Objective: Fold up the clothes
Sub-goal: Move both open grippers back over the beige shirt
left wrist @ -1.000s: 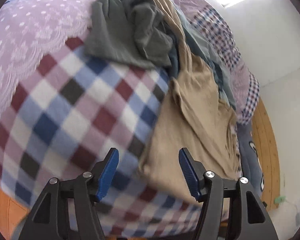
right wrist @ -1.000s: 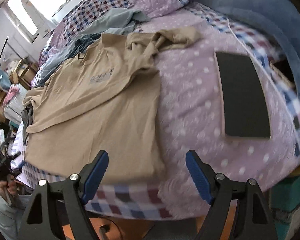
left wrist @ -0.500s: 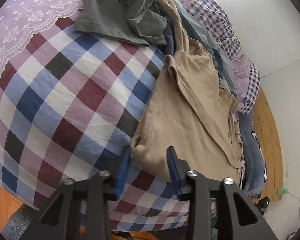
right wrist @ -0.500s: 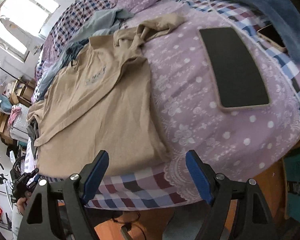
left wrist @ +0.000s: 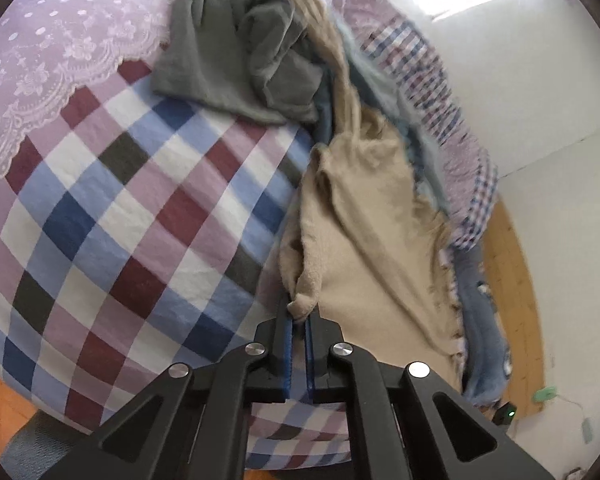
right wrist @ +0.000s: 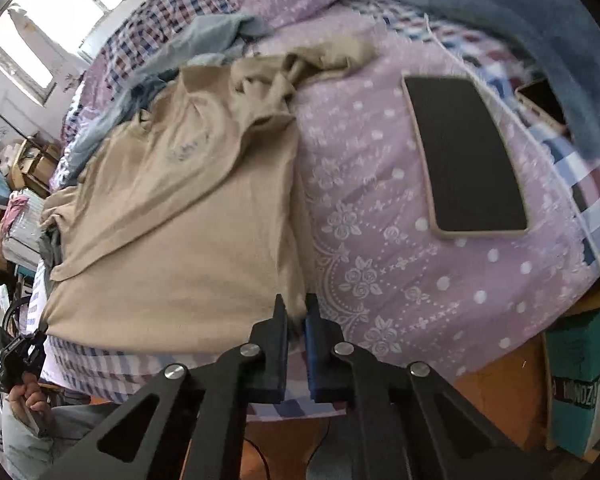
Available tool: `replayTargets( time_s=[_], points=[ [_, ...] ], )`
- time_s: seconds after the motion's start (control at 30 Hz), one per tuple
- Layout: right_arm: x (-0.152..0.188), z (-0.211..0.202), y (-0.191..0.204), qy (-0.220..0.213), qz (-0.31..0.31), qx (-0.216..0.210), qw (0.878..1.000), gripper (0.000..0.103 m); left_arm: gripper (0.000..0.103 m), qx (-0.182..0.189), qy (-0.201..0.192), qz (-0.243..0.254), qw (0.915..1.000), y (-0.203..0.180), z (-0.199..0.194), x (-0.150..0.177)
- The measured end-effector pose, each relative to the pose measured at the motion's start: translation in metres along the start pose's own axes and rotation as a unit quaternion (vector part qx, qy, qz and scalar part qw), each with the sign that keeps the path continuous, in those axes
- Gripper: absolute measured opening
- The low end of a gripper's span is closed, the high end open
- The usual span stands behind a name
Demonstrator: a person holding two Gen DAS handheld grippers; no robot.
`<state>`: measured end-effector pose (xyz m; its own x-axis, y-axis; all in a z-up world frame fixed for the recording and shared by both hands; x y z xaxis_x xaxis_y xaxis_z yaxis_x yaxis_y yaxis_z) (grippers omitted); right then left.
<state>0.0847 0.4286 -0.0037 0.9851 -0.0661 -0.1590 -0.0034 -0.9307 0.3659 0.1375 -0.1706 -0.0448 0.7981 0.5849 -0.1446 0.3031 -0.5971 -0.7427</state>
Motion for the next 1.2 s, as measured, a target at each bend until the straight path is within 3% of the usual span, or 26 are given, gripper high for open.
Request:
replayTargets(
  time_s=[0.1,0.23,0.3,0.33,0.37,0.4,0.47,0.67,0.77,0.93,1.03,1.2],
  points=[
    [0.000,0.003,-0.002,0.011,-0.009,0.015,1.000,0.007,0.003,0.008,-0.012,0.006,0.9999,-0.005,-0.007,0.000],
    [0.000,0.019,-0.021,0.039,-0.001,0.085,0.996,0.014,0.004,-0.051,0.021,-0.005,0.9985,0.008,0.011,0.003],
    [-0.002,0.016,-0.029,0.033,0.007,0.106,0.994,0.021,0.005,-0.072,0.027,-0.003,0.9971,0.010,0.015,0.004],
    [-0.004,0.011,-0.033,0.026,0.008,0.115,0.993,0.033,0.005,-0.076,0.027,-0.002,0.9967,0.010,0.015,0.005],
    [-0.007,0.007,-0.035,0.020,0.008,0.122,0.992,0.042,0.011,-0.082,0.024,-0.003,0.9964,0.011,0.014,0.005],
    [-0.011,0.002,-0.037,0.012,0.007,0.129,0.992,0.043,0.016,-0.087,0.018,-0.008,0.9960,0.013,0.011,0.004],
    [-0.023,-0.012,-0.036,-0.011,0.001,0.143,0.990,0.043,0.038,-0.097,0.006,-0.017,0.9951,0.018,0.005,0.002],
    [-0.084,-0.043,0.005,-0.099,-0.082,0.160,0.979,0.047,0.055,-0.082,-0.072,-0.028,0.9936,0.012,-0.028,-0.011],
    [-0.123,-0.029,0.043,-0.112,-0.151,0.182,0.965,0.047,0.057,-0.075,-0.089,0.002,0.9932,-0.012,-0.027,-0.016],
    [-0.184,0.016,0.096,-0.111,-0.251,0.220,0.936,0.047,0.058,-0.052,-0.078,0.078,0.9926,-0.079,0.007,-0.018],
    [-0.213,0.056,0.108,-0.091,-0.290,0.250,0.920,0.047,0.058,-0.033,-0.062,0.119,0.9905,-0.126,0.038,-0.020],
    [-0.256,0.104,0.111,-0.068,-0.311,0.279,0.906,0.045,0.058,-0.001,-0.038,0.184,0.9821,-0.201,0.091,-0.019]
  ],
)
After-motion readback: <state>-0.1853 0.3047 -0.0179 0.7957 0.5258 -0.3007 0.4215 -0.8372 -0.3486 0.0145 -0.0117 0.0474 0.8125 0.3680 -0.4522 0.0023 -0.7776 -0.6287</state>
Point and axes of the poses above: each gripper's, at about its wrist camera, not at the fingertips, and z roughly the way its jaws point, y to its left, x to its underside, the point moved 9 cm from there along z, roughly the way its jaws point, and after that the axes turned 15 degrees about y, right-handed, at the moved point
